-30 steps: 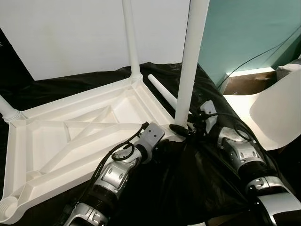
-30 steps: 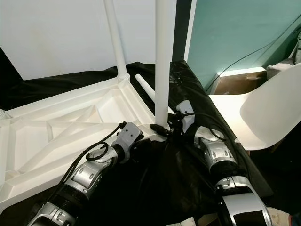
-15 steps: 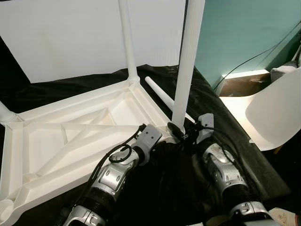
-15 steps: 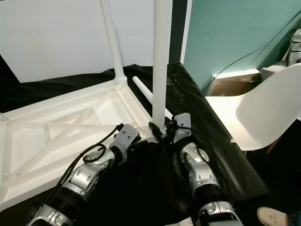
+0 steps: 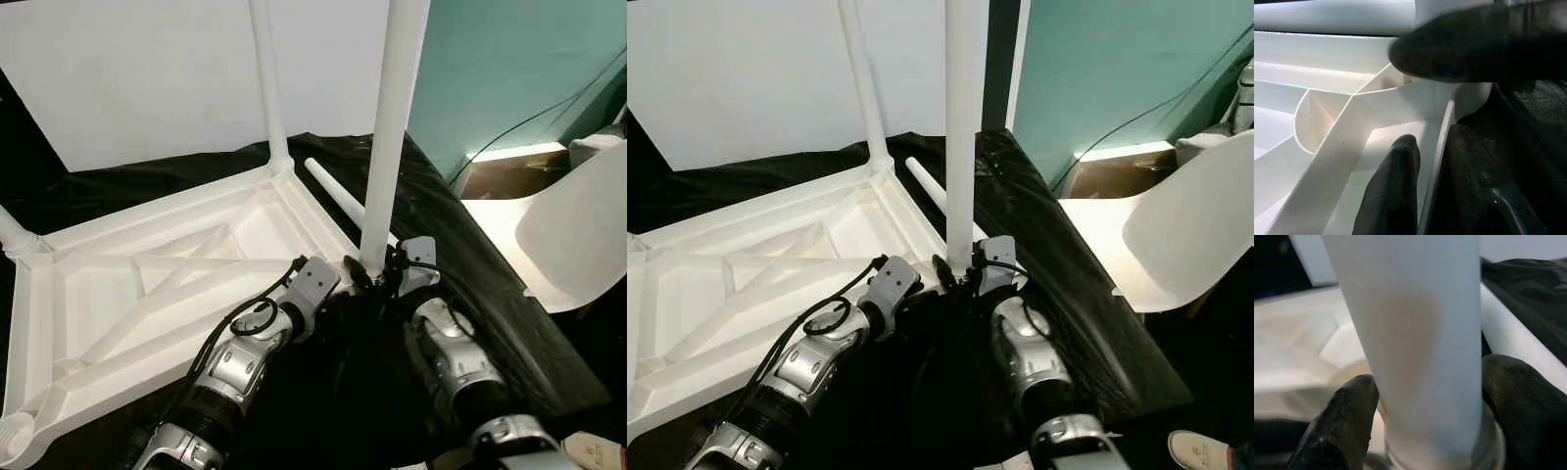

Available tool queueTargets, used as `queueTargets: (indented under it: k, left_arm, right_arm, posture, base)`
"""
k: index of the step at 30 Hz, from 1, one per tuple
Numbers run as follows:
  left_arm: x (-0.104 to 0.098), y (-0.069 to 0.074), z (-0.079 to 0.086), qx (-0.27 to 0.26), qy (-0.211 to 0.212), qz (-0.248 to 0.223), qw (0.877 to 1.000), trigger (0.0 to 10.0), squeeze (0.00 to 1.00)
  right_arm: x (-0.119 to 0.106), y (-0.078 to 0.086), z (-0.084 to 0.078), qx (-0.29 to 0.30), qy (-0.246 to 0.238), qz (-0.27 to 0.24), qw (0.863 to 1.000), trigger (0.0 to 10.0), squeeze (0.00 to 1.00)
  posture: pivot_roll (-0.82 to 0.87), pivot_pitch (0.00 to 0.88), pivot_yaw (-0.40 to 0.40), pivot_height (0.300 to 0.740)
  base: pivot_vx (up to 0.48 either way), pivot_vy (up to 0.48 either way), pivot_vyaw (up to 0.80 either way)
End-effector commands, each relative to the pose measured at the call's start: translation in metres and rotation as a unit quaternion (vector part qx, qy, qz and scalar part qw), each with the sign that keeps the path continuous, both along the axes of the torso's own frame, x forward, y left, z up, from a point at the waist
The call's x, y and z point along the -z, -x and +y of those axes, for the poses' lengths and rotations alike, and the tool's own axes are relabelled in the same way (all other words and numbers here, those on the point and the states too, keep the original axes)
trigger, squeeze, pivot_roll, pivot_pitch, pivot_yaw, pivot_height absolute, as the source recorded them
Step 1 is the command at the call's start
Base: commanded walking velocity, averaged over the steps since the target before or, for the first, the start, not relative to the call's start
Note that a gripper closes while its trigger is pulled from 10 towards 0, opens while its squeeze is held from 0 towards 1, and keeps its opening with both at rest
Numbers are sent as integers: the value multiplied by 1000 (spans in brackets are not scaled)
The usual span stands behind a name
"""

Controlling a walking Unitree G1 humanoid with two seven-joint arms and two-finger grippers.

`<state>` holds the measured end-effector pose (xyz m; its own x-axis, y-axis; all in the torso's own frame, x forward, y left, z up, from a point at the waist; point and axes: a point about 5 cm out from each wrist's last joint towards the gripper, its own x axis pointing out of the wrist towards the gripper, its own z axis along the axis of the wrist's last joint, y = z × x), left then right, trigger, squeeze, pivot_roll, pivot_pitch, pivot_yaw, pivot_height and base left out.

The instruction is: Building children table

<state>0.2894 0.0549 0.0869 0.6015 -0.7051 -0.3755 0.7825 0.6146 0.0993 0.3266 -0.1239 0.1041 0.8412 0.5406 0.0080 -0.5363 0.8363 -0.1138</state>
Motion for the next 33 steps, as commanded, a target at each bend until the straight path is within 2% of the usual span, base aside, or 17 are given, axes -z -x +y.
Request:
queueTargets:
  k: [1, 5, 7, 9, 10, 11, 12, 19, 23, 24, 26, 28, 29, 33]
  left_arm:
    - [40, 20, 5, 23, -38, 99, 994, 10000, 0]
    - [41, 20, 5, 23, -37, 100, 994, 10000, 0]
    - [41, 20, 5, 23, -37, 100, 994, 10000, 0]
    - [40, 19, 4, 24, -35, 99, 994, 10000, 0]
    - [39, 18, 3, 23, -34, 98, 994, 10000, 0]
    - [39, 18, 3, 23, -34, 98, 994, 10000, 0]
    - [38, 18, 3, 21, -33, 97, 995, 10000, 0]
    - [39, 19, 6, 17, -34, 97, 995, 10000, 0]
    - [41, 21, 6, 15, -33, 101, 994, 10000, 0]
    - [42, 22, 6, 16, -34, 102, 994, 10000, 0]
    - [42, 22, 6, 16, -34, 102, 994, 10000, 0]
    - [42, 22, 5, 21, -37, 103, 994, 10000, 0]
    - [41, 22, 6, 24, -38, 102, 994, 10000, 0]
    - [40, 19, 9, 25, -44, 99, 994, 10000, 0]
  right_arm:
    - [-7, -3, 3, -28, 22, -18, 999, 10000, 0]
    - [-22, -15, -5, -67, 74, -23, 995, 10000, 0]
    - [-24, -20, -9, -63, 84, -15, 994, 10000, 0]
    - [-28, -30, -16, -31, 78, 10, 996, 10000, 0]
    - [-28, -33, -17, -27, 79, 24, 996, 6588, 0]
    - [-28, -34, -18, -28, 80, 33, 996, 6588, 0]
    - [-25, -34, -17, -33, 78, 43, 995, 0, 0]
    - [-11, -27, -8, -33, 52, 75, 995, 0, 0]
    - [2, -18, 12, 6, -1, 88, 996, 0, 0]
    - [5, -15, 18, 25, -23, 81, 996, 0, 0]
    - [5, -15, 18, 25, -23, 81, 996, 0, 0]
    - [-1, -5, 33, 62, -108, 34, 992, 0, 0]
    - [-3, 0, 40, 69, -129, 14, 989, 0, 0]
    - [-7, 1, 47, 71, -137, 1, 988, 0, 0]
  posture:
    - [62, 0, 13, 740]
    - [57, 0, 10, 740]
    - [57, 0, 10, 740]
    - [60, 0, 6, 740]
    - [62, 0, 5, 740]
    - [62, 0, 5, 740]
    - [62, 0, 5, 740]
    - [71, 0, -5, 740]
    - [73, 0, 2, 740]
    - [73, 0, 2, 740]
    - [73, 0, 2, 740]
    - [71, 0, 9, 740]
    - [71, 0, 9, 740]
    - [69, 0, 20, 740]
  base:
    - [0, 0, 0]
    - [0, 0, 0]
    - [0, 0, 0]
    - [0, 0, 0]
    - [0, 0, 0]
    - [0, 0, 0]
    - [0, 0, 0]
    - [0, 0, 0]
    - [0, 0, 0]
    - [0, 0, 0]
    - [0, 0, 0]
    - [0, 0, 0]
    - [0, 0, 0]
    - [0, 0, 0]
